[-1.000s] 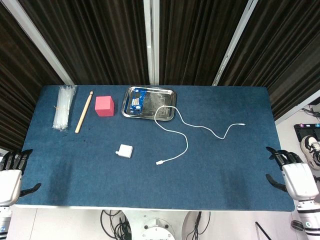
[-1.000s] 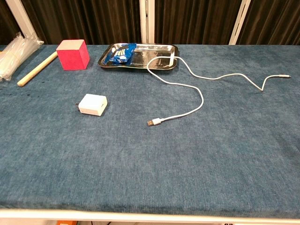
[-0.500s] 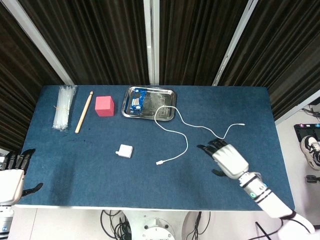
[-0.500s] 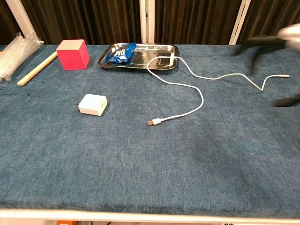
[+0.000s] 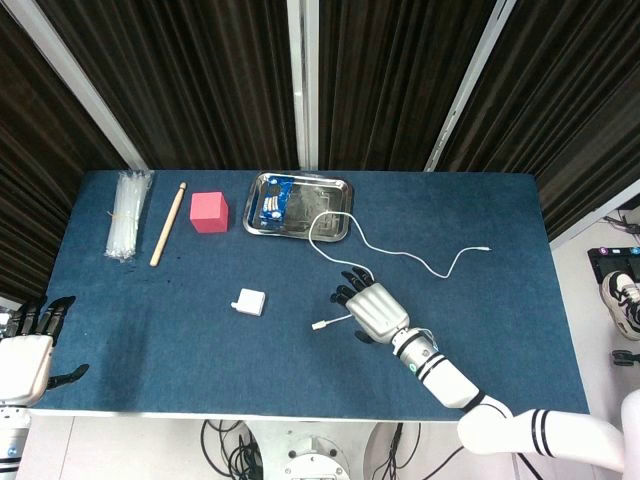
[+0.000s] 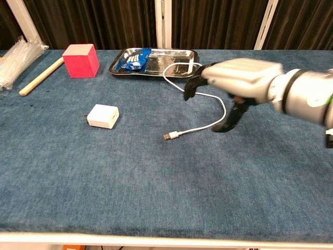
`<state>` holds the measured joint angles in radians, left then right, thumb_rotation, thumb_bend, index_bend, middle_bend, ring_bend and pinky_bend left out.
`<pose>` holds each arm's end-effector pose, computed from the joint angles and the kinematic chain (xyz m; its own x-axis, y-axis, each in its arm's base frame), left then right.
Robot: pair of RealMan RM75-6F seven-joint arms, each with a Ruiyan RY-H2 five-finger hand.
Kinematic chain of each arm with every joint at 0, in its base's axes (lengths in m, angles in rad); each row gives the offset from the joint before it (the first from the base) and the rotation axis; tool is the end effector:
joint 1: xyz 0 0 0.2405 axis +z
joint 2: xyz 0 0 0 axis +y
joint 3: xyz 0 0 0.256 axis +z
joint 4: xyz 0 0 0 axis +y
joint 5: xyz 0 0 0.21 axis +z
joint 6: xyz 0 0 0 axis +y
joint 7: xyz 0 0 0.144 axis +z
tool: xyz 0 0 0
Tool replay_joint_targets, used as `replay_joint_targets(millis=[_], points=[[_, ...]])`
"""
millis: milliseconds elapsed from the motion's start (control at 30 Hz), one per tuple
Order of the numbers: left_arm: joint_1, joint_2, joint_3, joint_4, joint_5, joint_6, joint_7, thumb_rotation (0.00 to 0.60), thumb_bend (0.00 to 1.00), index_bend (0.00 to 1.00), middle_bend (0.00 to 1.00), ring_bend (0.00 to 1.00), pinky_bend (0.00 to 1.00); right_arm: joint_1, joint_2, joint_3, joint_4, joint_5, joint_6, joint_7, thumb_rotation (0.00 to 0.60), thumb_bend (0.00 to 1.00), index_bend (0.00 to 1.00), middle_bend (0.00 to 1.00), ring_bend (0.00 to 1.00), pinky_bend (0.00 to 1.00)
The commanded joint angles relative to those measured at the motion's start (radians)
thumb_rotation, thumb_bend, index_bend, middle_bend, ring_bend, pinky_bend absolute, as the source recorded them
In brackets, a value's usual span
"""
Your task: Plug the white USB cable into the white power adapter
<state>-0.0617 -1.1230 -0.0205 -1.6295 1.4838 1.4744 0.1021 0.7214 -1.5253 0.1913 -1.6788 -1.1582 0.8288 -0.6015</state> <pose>-0.3162 0.1672 0.1516 0.4670 0.0552 0.8825 0.8830 0.0231 -0.4687 -0.1067 -0.2995 -0.0331 0.5951 -0.2795 0.7534 -0.7276 -0.5855 0.3575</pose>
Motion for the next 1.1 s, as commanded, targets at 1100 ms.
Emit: replay_joint_targets(millis=[1100], points=[[-0.007, -0.021, 0.004, 0.045, 0.002, -0.015, -0.04, 0.6, 0.05, 0.09, 0.11, 0.0, 0.0, 0.068, -0.047, -0.217, -0.031, 0.022, 0.092, -0.163, 0.6, 0.28, 0.33, 0.21, 0.0, 0.0]])
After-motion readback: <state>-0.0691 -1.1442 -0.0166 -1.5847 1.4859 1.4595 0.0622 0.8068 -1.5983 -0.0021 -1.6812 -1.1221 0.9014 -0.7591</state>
